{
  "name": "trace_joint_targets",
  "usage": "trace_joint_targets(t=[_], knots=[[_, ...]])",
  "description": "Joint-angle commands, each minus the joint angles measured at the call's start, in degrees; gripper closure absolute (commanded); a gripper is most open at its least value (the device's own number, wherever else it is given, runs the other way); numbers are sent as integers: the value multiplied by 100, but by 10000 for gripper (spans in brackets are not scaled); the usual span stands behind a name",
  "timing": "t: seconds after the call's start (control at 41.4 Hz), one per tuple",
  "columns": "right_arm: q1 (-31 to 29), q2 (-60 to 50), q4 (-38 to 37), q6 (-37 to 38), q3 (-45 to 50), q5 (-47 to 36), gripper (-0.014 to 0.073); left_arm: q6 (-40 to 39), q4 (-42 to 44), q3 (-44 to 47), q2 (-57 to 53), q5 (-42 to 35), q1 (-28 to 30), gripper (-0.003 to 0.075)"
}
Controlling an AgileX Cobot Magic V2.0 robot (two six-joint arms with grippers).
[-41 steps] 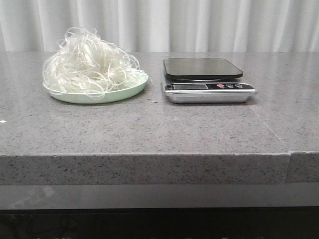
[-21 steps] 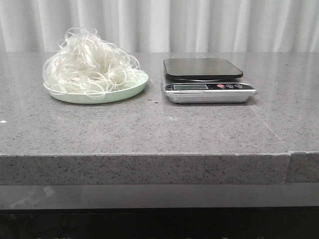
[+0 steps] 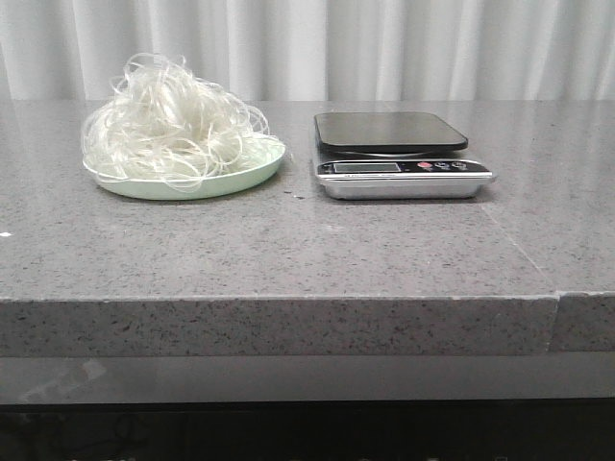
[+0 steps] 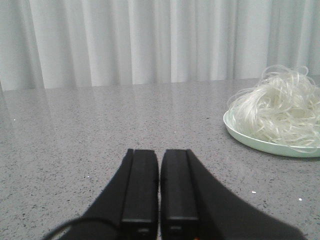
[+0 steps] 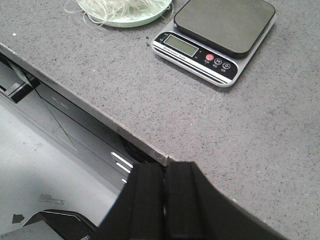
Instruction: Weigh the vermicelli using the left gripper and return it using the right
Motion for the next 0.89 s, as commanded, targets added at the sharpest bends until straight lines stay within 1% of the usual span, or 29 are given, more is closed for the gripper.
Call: trace_joint_targets(t=[0.0,0.048,0.121,0.169,0.217,0.531,0.604,0.87], knots=[[-33,12,-45,-3,-130,-321,435,-67,-43,36,-122,-433,1,574],[-33,12,-45,-3,-130,-321,435,-243,16,36,-122,-433,1,574],[-33,12,-45,-3,-130,-321,435,-713,434,36,-122,-433,1,574],[-33,12,-45,-3,-130,-321,435,-870,664,36,-122,-433,1,574],[-33,12,-45,-3,-130,-321,435,-948,713,36,-122,-446,1,574],[-33,12,-45,-3,-130,-321,435,-613,630,44,-122,-488,-257,574],[-33,12,-45,-3,-130,-321,435,-503,496,44,-122,-503,-257,574],[-33,12,-45,-3,-130,-321,435,-483,496,44,-122,-517,-228,574]])
